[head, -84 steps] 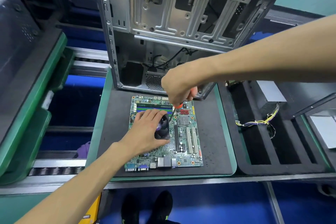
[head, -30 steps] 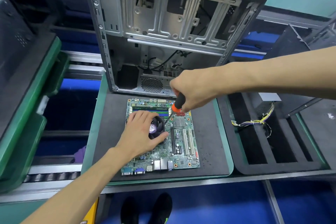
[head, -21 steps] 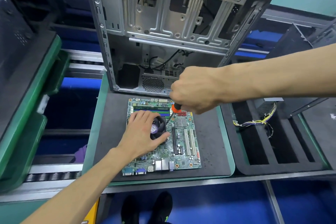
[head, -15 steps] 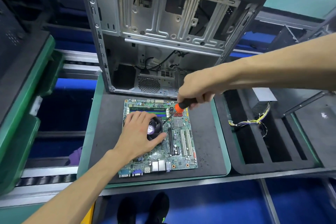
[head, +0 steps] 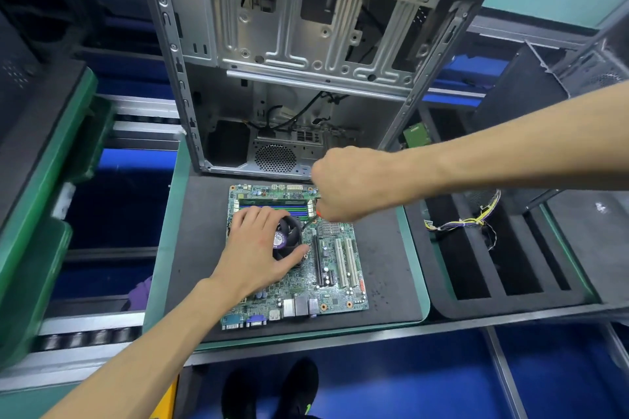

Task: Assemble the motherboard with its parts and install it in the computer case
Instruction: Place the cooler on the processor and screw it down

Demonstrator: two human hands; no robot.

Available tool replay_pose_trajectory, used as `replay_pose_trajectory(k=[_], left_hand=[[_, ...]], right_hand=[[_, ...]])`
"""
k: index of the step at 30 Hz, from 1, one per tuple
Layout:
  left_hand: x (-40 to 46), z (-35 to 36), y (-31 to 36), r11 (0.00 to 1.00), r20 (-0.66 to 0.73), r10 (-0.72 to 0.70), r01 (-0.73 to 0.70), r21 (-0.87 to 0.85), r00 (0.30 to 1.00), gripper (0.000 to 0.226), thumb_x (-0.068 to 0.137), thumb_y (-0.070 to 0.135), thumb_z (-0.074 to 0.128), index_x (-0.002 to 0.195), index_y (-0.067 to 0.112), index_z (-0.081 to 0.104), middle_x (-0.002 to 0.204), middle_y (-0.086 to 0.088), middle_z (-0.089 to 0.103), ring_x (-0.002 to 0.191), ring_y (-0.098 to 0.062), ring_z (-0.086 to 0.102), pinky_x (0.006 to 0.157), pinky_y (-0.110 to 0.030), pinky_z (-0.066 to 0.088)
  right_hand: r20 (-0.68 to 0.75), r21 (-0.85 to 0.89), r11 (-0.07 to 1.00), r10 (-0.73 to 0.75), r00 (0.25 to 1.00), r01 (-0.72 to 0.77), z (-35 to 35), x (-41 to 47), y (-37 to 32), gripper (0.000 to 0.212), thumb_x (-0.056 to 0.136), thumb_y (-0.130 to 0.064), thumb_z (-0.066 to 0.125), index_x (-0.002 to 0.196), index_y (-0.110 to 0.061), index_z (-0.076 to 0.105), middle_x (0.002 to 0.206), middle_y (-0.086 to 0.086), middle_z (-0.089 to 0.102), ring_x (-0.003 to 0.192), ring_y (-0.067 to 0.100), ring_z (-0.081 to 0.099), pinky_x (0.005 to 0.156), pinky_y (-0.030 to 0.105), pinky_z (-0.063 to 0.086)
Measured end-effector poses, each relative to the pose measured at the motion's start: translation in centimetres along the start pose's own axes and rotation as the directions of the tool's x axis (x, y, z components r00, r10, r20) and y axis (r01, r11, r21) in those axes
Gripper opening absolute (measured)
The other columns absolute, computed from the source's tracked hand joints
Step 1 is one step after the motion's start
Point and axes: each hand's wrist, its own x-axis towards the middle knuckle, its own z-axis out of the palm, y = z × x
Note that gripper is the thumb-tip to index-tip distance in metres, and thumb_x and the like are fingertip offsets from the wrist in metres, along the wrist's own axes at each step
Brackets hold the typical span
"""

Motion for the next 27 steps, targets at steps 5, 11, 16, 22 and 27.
replay_pose_trajectory(k=[5,11,16,22,27], left_hand=[[0.0,-0.3,0.2,1.000,0.031,-0.019,0.019,0.023,0.999,0.058,0.086,0.073,0.048,0.114,0.023,0.058,0.103,0.011,0.056,0.100,-0.015,0.047,0.101,-0.036,0.033],[-0.1,-0.6,0.3,0.999,0.058,-0.025,0.023,0.033,0.998,0.062,0.087,0.075,0.045,0.117,0.022,0.059,0.106,0.009,0.057,0.100,-0.015,0.047,0.102,-0.037,0.033],[0.0,-0.6,0.4,0.999,0.039,-0.025,0.024,0.024,0.999,0.060,0.087,0.073,0.047,0.115,0.022,0.059,0.103,0.009,0.056,0.098,-0.016,0.047,0.100,-0.039,0.035],[0.1,-0.6,0.4,0.999,0.031,-0.017,0.016,0.033,0.999,0.060,0.087,0.071,0.047,0.115,0.020,0.060,0.102,0.008,0.057,0.098,-0.017,0.048,0.099,-0.036,0.032],[-0.1,-0.6,0.4,0.999,0.024,-0.020,0.020,0.026,1.000,0.059,0.087,0.070,0.048,0.114,0.020,0.059,0.102,0.008,0.057,0.098,-0.017,0.048,0.100,-0.036,0.032]], right_hand=[[0.506,0.622,0.583,0.210,0.837,-0.523,-0.3,1.7,3.3,0.028,0.100,-0.018,0.056,0.074,-0.008,0.055,0.048,0.002,0.049,0.029,0.007,0.029,0.030,0.012,0.016],[0.081,-0.026,1.000,-0.008,0.997,0.010,-0.3,0.5,2.3,0.022,0.088,-0.020,0.065,0.071,-0.009,0.055,0.059,0.002,0.054,0.048,0.022,0.052,0.050,0.026,0.041],[-0.068,-0.512,0.820,-0.336,0.940,0.256,-0.2,-0.2,0.4,0.021,0.093,-0.026,0.054,0.077,-0.013,0.053,0.059,0.000,0.037,0.053,0.026,0.044,0.054,0.030,0.040],[0.481,0.584,0.642,0.218,0.849,-0.496,-0.6,2.2,1.8,0.028,0.101,-0.014,0.045,0.074,-0.009,0.049,0.041,0.001,0.048,0.026,0.008,0.030,0.033,0.009,0.015],[0.297,0.207,0.969,0.070,0.952,-0.136,-1.1,1.9,1.4,0.030,0.091,-0.018,0.067,0.064,-0.008,0.056,0.044,-0.002,0.053,0.035,0.014,0.044,0.037,0.017,0.031]])
